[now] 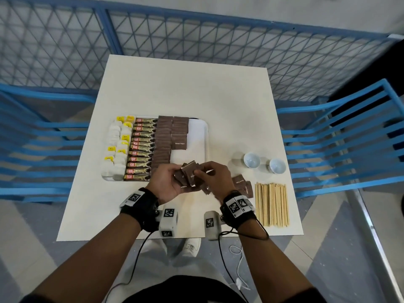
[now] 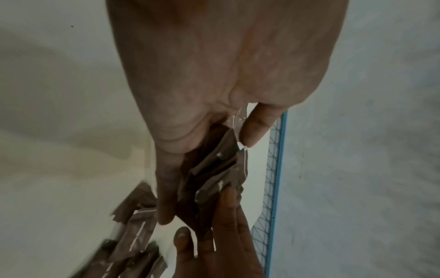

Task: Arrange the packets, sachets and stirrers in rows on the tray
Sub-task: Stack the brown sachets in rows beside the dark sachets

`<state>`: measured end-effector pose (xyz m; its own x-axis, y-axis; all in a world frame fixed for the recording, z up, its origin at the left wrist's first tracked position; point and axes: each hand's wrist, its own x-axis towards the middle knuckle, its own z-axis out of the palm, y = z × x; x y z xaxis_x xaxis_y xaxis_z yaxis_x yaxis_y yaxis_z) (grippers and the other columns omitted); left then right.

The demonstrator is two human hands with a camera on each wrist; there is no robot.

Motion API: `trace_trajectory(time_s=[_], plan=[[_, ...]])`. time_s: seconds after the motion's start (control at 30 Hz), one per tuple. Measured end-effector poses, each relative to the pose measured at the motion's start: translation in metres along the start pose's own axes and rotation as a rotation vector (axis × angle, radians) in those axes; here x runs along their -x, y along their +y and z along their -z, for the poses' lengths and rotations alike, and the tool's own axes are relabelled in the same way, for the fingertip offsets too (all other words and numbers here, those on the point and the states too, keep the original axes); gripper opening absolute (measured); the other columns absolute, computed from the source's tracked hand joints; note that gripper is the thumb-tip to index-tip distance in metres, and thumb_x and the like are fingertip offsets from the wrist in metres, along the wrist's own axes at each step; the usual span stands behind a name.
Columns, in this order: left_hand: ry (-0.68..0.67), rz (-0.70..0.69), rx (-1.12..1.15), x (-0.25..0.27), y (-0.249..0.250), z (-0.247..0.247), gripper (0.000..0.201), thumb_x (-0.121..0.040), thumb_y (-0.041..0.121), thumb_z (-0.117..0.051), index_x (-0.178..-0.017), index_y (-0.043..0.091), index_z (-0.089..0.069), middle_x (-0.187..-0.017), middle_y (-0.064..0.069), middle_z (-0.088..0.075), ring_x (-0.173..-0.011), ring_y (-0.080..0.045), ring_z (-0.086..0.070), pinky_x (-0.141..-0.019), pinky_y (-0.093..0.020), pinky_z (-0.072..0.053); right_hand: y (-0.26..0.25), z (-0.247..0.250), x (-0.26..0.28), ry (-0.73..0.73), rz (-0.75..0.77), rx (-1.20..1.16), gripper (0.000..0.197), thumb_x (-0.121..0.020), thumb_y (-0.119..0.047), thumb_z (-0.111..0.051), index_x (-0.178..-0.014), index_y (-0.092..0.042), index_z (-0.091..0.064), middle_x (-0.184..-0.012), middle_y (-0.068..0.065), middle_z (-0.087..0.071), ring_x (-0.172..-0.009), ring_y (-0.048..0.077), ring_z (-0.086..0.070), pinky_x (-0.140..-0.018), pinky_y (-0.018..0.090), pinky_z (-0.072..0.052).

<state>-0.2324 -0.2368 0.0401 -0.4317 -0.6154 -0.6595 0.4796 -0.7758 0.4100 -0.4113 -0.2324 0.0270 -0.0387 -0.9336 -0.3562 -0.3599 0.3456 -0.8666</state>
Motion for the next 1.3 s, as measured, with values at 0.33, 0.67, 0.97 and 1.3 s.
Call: trace_trajectory(time_s=[0.33, 0.67, 0.97, 1.3], plan=[[0.062, -0.103, -0.264, 0.015, 0.042, 0.042, 0.039, -0.094, -0.007, -0.058, -0.126, 0.014, -0.065, -0.115, -0.017, -0.072, -0.105, -0.038, -0.071, -0.080, -0.043, -0.056, -0.036, -0.046, -0.024, 0.019, 0.011, -0.022, 0.018, -0.073, -0.027, -0.086, -0.088, -0.025, -0.076, -0.082, -0.006, -0.076, -0.081, 0.011, -0.073, -0.084, 0.035, -0.059], [0.198, -0.295, -0.412, 0.025, 0.099, 0.074, 0.013, -0.094, 0.009, -0.068, -0.107, 0.011, -0.072, -0.099, -0.008, -0.076, -0.093, -0.027, -0.072, -0.068, -0.039, -0.061, -0.071, -0.092, -0.042, 0.057, 0.062, -0.049, 0.007, -0.084, -0.017, -0.078, -0.085, -0.015, -0.072, -0.072, 0.002, -0.072, -0.056, 0.011, -0.062, -0.052, 0.017, -0.044], [0.265, -0.334, -0.544, 0.018, 0.109, 0.088, 0.013, -0.098, 0.016, -0.065, -0.101, 0.018, -0.078, -0.100, -0.008, -0.077, -0.092, -0.029, -0.072, -0.073, -0.042, -0.060, -0.070, -0.102, -0.046, 0.021, -0.027, -0.066, 0.013, -0.086, -0.025, -0.077, -0.095, -0.018, -0.070, -0.073, 0.005, -0.074, -0.057, 0.021, -0.065, -0.048, 0.028, -0.049], [0.374, -0.223, -0.456, -0.002, 0.098, 0.095, 0.021, -0.097, 0.006, -0.062, -0.114, 0.016, -0.071, -0.102, -0.011, -0.077, -0.078, -0.018, -0.074, -0.071, -0.044, -0.061, -0.038, -0.065, -0.084, 0.123, -0.136, 0.112, 0.013, -0.078, -0.024, -0.083, -0.086, -0.022, -0.074, -0.080, -0.002, -0.074, -0.074, 0.011, -0.068, -0.073, 0.026, -0.055]])
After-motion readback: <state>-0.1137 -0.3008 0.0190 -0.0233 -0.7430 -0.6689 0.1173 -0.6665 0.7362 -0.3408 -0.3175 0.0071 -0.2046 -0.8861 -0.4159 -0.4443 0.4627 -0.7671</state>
